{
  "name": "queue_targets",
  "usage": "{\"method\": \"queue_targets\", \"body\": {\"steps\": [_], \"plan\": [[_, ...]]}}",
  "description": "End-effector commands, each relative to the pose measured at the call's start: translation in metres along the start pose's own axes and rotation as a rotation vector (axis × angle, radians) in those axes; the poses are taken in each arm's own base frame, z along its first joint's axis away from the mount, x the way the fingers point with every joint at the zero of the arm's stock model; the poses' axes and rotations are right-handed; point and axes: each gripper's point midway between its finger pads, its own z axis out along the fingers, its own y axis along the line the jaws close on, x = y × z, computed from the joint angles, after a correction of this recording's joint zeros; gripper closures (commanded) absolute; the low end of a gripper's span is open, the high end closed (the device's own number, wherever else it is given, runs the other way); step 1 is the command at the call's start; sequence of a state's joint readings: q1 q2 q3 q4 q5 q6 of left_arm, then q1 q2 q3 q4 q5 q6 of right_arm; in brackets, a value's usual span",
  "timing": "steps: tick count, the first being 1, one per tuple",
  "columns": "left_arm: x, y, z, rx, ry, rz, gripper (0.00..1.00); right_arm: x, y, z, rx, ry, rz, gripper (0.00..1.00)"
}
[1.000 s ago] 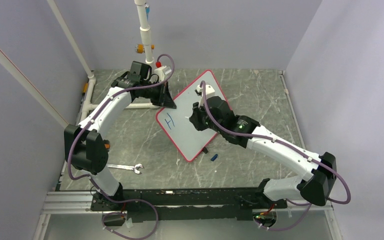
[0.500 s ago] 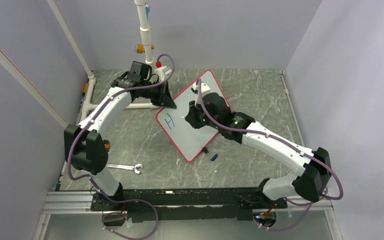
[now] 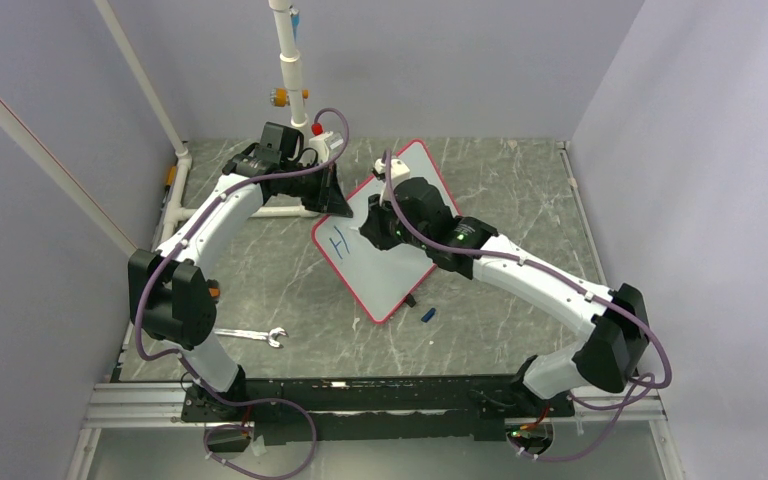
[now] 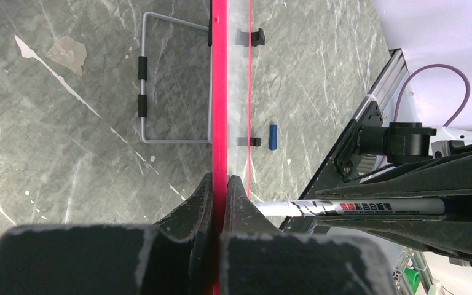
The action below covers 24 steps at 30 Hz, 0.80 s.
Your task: Write a sentence on the whiteboard
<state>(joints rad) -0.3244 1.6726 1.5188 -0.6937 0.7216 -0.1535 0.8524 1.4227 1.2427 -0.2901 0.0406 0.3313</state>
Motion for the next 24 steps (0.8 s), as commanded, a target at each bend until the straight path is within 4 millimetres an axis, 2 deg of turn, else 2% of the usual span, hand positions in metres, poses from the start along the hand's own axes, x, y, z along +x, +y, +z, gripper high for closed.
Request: {"method": "queue_targets", "body": {"steps": [1,11,15,24], "plan": [[-0.011,0.008,-0.006,-0.079,-0.047,0.102,1.0,-0.028,0.01,0.002,-0.039,-0.075,-0.008,1.0],[-0.012,0.008,-0.006,-0.08,-0.049,0.104,1.0,-0.018,0.01,0.01,-0.044,-0.039,-0.011,1.0],[-0.011,0.009,-0.006,-0.08,-0.047,0.103,1.0,-0.007,0.015,0.01,-0.079,0.0,-0.014,1.0],[-0.012,0.009,-0.006,-0.084,-0.048,0.104,1.0,0.014,0.009,0.007,-0.072,0.04,-0.001,1.0]]}}
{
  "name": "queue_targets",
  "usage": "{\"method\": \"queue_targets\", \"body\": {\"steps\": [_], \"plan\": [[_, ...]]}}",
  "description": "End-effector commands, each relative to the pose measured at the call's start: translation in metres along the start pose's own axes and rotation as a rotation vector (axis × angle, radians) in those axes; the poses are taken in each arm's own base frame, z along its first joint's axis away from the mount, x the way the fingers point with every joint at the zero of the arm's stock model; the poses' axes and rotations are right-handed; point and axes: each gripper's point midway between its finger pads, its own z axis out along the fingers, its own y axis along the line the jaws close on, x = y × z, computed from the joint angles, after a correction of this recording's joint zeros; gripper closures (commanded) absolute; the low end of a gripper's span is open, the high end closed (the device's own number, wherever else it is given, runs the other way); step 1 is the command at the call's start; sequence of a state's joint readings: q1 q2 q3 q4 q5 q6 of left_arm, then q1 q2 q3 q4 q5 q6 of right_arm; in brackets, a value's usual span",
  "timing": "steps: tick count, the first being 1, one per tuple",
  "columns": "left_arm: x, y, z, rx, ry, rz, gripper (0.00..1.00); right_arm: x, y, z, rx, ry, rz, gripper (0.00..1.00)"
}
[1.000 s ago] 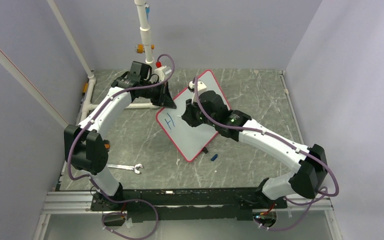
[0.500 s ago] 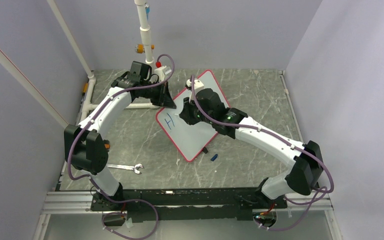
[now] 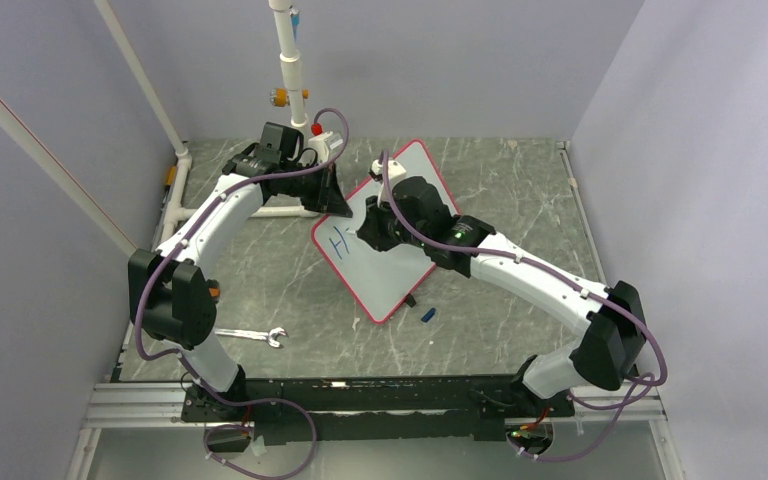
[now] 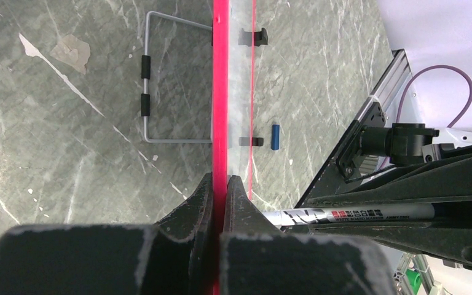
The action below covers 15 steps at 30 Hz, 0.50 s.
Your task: Write a sentence on the whiteboard
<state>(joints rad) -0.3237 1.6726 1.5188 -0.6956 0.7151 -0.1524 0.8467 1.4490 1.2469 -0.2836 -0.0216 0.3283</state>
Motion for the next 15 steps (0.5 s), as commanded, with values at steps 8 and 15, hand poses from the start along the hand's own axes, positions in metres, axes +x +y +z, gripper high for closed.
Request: {"method": "queue_targets", "body": {"steps": [8,15], "plan": [[-0.012,0.008,-0.006,-0.08,-0.048,0.106,1.0,0.022,-0.005,-0.003,0.0,0.037,0.006,1.0],[-0.011,0.008,-0.006,-0.078,-0.047,0.105,1.0,0.014,-0.02,-0.006,0.094,0.018,0.001,1.0]]}}
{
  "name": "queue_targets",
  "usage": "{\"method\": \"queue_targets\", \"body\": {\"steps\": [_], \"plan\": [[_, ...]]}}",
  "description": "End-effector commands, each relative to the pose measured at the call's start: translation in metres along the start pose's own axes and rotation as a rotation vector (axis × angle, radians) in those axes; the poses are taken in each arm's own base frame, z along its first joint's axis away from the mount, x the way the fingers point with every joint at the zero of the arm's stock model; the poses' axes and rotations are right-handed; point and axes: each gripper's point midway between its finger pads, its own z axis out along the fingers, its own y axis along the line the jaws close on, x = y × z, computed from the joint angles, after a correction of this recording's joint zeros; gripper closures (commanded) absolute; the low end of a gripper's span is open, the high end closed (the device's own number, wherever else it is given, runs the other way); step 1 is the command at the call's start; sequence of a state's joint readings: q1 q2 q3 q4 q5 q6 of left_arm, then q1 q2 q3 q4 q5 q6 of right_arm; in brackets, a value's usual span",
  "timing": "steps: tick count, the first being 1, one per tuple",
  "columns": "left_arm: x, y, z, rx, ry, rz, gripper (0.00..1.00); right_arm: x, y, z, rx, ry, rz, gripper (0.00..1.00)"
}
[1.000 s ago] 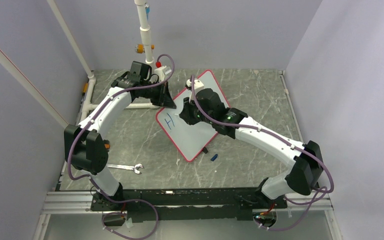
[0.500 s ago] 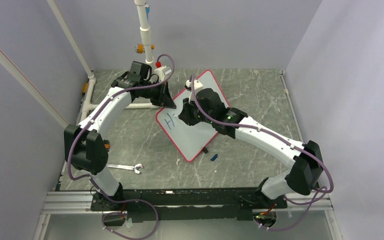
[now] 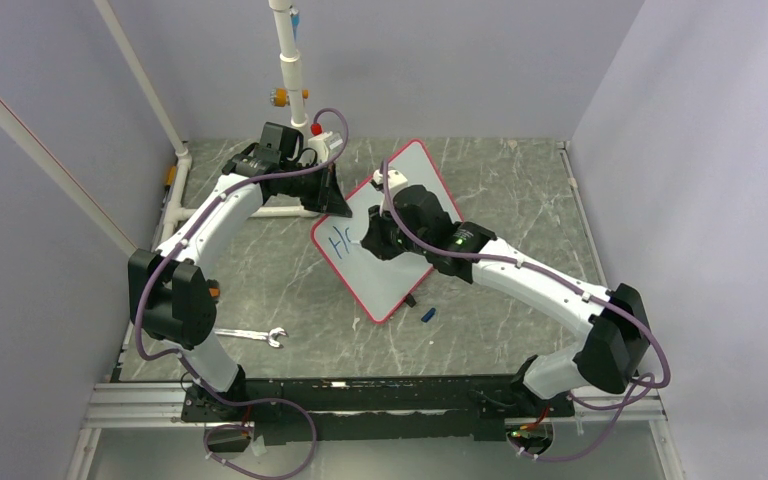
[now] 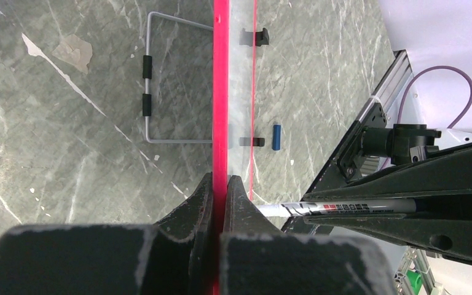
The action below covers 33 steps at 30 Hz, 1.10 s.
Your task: Write a sentence on the whiteboard
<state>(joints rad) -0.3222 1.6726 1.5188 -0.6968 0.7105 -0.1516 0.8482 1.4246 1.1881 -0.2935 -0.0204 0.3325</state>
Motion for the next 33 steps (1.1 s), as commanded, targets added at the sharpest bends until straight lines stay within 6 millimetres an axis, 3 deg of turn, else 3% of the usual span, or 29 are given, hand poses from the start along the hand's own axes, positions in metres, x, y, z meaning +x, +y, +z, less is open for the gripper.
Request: {"method": "queue_targets", "body": {"steps": [1,15,33], "plan": [[-0.011,0.006,-0.006,-0.073,-0.047,0.105,1.0,-0.01,-0.015,-0.003,0.088,-0.03,-0.002,1.0],[-0.01,0.005,-0.005,-0.072,-0.045,0.108,1.0,-0.045,-0.009,0.002,0.098,-0.079,-0.03,1.0],[-0.011,0.005,-0.005,-0.074,-0.043,0.109,1.0,-0.045,0.017,-0.005,-0.049,-0.098,-0.046,1.0]]}}
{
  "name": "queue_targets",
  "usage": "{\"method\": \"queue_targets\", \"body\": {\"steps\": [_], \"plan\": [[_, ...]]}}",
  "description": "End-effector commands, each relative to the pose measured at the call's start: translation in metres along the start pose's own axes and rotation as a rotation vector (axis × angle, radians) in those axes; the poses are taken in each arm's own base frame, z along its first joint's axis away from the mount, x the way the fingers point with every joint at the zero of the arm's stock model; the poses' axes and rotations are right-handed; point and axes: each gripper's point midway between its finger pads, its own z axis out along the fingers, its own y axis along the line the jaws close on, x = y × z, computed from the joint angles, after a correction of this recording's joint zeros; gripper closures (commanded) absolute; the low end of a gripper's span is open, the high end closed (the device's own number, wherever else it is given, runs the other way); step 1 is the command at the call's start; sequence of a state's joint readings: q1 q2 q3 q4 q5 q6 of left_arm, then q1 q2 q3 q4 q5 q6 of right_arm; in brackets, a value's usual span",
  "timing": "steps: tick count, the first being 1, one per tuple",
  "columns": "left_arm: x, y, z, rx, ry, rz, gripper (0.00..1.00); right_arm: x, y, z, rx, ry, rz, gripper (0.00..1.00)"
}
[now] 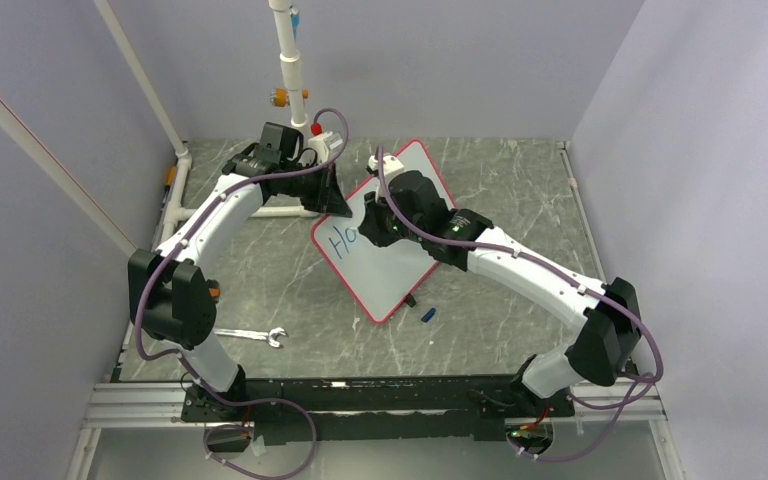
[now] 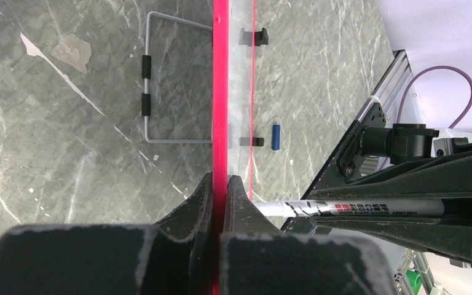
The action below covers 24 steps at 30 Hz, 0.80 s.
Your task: Write a sentence on the whiteboard
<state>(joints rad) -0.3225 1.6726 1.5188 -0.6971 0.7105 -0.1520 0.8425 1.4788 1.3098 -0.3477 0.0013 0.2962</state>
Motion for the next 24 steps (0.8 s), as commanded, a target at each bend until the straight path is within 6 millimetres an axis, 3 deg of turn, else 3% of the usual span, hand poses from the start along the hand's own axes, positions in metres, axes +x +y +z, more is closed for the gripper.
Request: {"method": "queue_targets", "body": {"steps": [1,5,14,24], "plan": [[-0.011,0.005,-0.005,-0.074,-0.044,0.109,1.0,-0.019,0.015,-0.009,-0.073,-0.088,-0.01,1.0],[-0.011,0.005,-0.006,-0.076,-0.046,0.112,1.0,-0.025,0.017,-0.017,-0.087,-0.123,-0.007,1.0],[-0.012,0.006,-0.008,-0.086,-0.051,0.116,1.0,-0.039,0.001,-0.047,-0.015,-0.25,-0.044,1.0],[-0.012,0.005,-0.008,-0.084,-0.052,0.119,1.0,-0.03,-0.011,-0.028,0.056,-0.187,-0.008,1.0]]}}
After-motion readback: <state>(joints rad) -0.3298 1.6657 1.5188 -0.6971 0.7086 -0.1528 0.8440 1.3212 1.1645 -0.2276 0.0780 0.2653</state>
